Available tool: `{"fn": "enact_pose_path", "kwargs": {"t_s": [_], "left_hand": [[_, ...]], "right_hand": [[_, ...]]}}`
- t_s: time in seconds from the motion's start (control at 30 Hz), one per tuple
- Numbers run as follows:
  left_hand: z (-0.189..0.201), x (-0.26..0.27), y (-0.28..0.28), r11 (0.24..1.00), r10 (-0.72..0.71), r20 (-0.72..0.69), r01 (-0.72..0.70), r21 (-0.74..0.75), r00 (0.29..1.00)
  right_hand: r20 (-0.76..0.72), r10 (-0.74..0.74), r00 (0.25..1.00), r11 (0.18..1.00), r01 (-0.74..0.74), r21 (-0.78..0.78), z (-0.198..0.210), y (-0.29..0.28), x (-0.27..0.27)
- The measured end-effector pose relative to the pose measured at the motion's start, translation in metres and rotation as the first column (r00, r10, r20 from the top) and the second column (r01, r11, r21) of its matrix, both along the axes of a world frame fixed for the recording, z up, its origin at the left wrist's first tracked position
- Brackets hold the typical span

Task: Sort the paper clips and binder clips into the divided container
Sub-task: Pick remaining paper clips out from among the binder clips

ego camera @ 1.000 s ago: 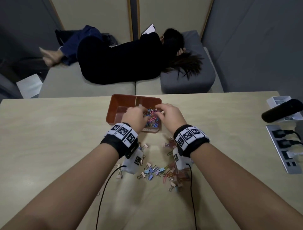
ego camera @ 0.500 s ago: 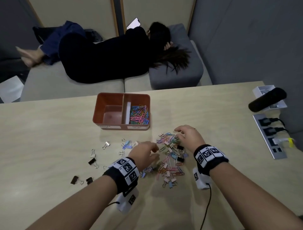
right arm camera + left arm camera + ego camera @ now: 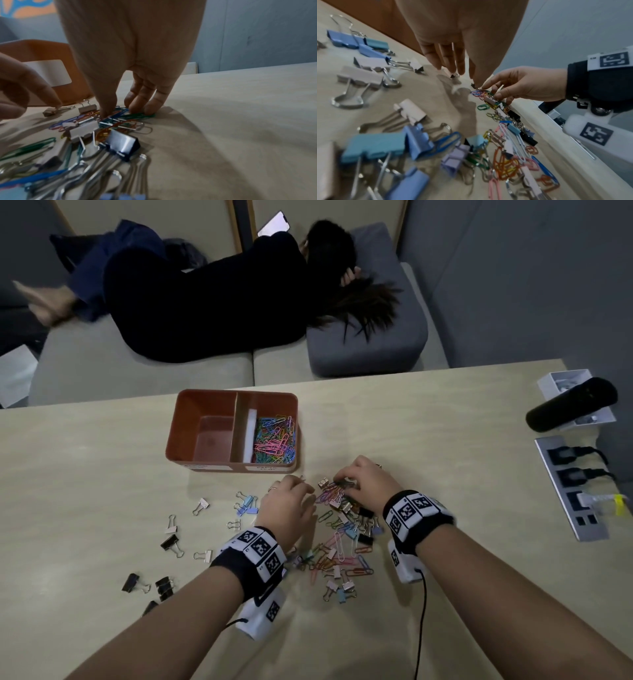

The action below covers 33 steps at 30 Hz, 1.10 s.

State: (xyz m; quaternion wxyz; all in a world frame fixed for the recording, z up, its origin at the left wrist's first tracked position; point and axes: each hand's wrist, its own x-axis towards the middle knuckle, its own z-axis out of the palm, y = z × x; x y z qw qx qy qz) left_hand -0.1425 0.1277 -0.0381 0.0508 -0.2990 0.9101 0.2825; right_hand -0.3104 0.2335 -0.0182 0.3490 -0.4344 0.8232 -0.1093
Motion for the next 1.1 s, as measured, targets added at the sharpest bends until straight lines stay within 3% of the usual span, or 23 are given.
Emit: {"fn": "enact_pose_path", "kwargs": {"t_s": [0.4,0.63,0.93,1.1], "left_hand": [[-0.003,-0.029,0.007,0.998,0.064,0.162,-0.059,-0.037,0.985],[0.005,-0.030,-0.002,0.996,0.024,0.234,-0.003,-0.088,0.972],[0.008,-0.009,-0.013,0.999,0.036,0.083,-0.039,0.034,0.996],[0.006,-0.005,-0.010,1.000,0.006,0.080,-0.009,0.027,0.997]], "right_hand": [[0.032,-0.008,0.999,1.000,0.008,0.003,-0.012,-0.003,0.005],[-0.012,-0.016,1.000,1.000,0.016,0.011,-0.013,0.002,0.002],[-0.005,-0.080,0.997,0.993,0.080,-0.088,-0.003,0.010,0.002],[-0.066,0.038,0.997,0.997,-0.042,-0.060,-0.001,-0.003,0.009]]}}
